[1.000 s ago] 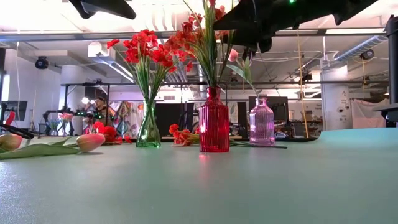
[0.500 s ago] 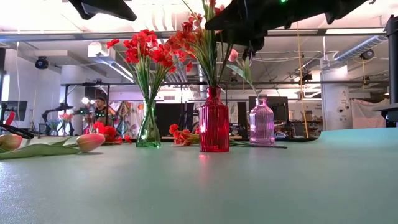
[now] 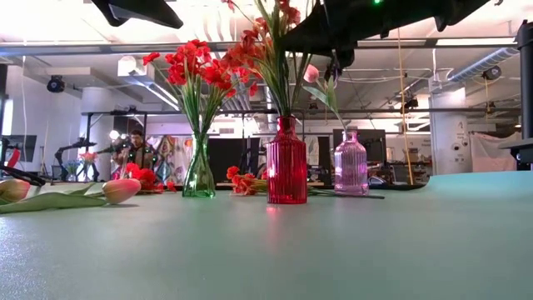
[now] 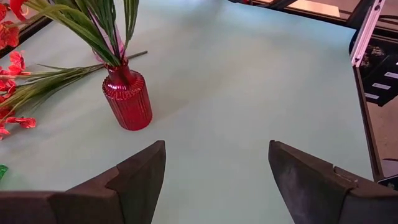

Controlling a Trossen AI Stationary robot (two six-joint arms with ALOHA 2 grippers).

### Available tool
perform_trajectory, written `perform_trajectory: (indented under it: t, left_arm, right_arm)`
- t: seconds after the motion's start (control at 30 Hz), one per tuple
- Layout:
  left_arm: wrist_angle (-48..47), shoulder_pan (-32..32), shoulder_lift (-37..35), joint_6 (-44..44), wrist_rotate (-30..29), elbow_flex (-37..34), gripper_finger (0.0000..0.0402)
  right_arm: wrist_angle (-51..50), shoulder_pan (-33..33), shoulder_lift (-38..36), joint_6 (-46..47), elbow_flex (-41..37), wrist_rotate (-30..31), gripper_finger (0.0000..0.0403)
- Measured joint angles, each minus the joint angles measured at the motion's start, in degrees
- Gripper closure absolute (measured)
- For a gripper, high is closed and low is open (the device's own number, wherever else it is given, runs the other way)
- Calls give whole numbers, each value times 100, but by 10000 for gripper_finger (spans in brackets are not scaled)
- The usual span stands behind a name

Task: Sort flowers into vase by color
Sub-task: Put the orange flowers into the red vase

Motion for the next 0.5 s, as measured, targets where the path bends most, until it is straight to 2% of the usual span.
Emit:
perform_trajectory:
  t: [0.13,0.5]
  left_arm:
    - [0,0,0,0,0,0,130]
    - [-2,0,0,0,0,0,130]
  right_arm:
    - [-1,-2,0,12,0,2,390]
    - [-262,-26,0,79,-2,3,390]
